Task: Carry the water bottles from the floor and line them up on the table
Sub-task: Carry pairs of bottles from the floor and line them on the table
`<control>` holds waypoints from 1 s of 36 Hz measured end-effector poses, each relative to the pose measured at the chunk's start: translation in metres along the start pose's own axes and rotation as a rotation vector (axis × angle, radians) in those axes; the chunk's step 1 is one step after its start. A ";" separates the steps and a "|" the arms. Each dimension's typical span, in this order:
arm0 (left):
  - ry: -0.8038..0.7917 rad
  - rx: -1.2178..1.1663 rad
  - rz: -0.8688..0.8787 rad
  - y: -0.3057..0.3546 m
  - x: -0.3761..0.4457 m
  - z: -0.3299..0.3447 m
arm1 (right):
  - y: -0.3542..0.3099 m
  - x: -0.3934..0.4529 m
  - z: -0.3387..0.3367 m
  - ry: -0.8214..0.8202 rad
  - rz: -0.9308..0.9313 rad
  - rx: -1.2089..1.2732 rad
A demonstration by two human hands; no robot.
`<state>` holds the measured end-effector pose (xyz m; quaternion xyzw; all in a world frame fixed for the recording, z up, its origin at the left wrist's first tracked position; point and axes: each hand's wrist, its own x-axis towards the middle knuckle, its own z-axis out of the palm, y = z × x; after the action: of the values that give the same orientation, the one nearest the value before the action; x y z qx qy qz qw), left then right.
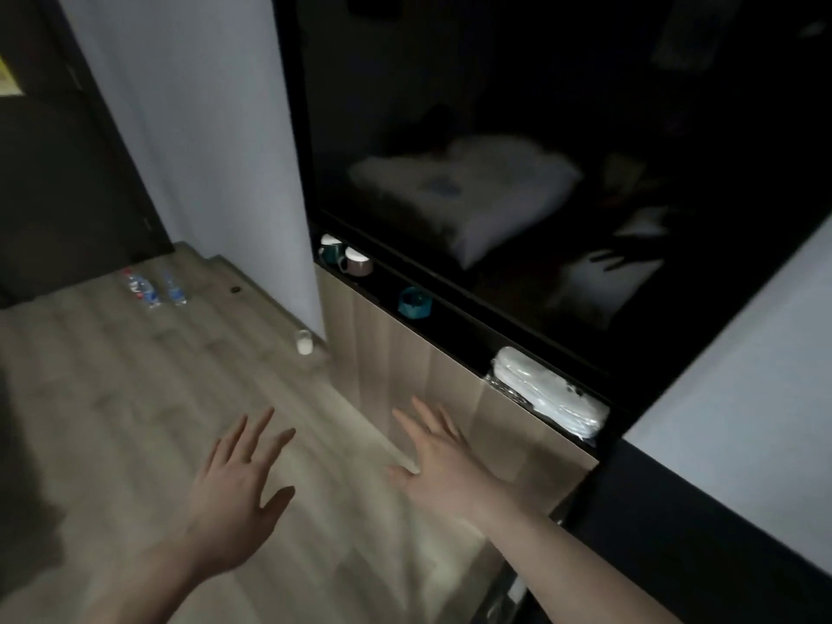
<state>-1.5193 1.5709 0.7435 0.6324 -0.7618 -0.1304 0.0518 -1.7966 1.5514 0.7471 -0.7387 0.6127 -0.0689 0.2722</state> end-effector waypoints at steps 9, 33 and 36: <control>0.051 -0.045 -0.146 -0.108 0.033 -0.039 | -0.091 0.108 0.007 -0.044 -0.114 -0.015; 0.111 0.027 -0.395 -0.395 0.280 -0.139 | -0.263 0.517 0.004 -0.166 -0.297 -0.159; 0.134 -0.002 -0.417 -0.431 0.297 -0.146 | -0.294 0.563 0.007 -0.172 -0.338 -0.178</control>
<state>-1.1322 1.1898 0.7442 0.7834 -0.6094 -0.0968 0.0750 -1.4037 1.0529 0.7533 -0.8554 0.4582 0.0041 0.2416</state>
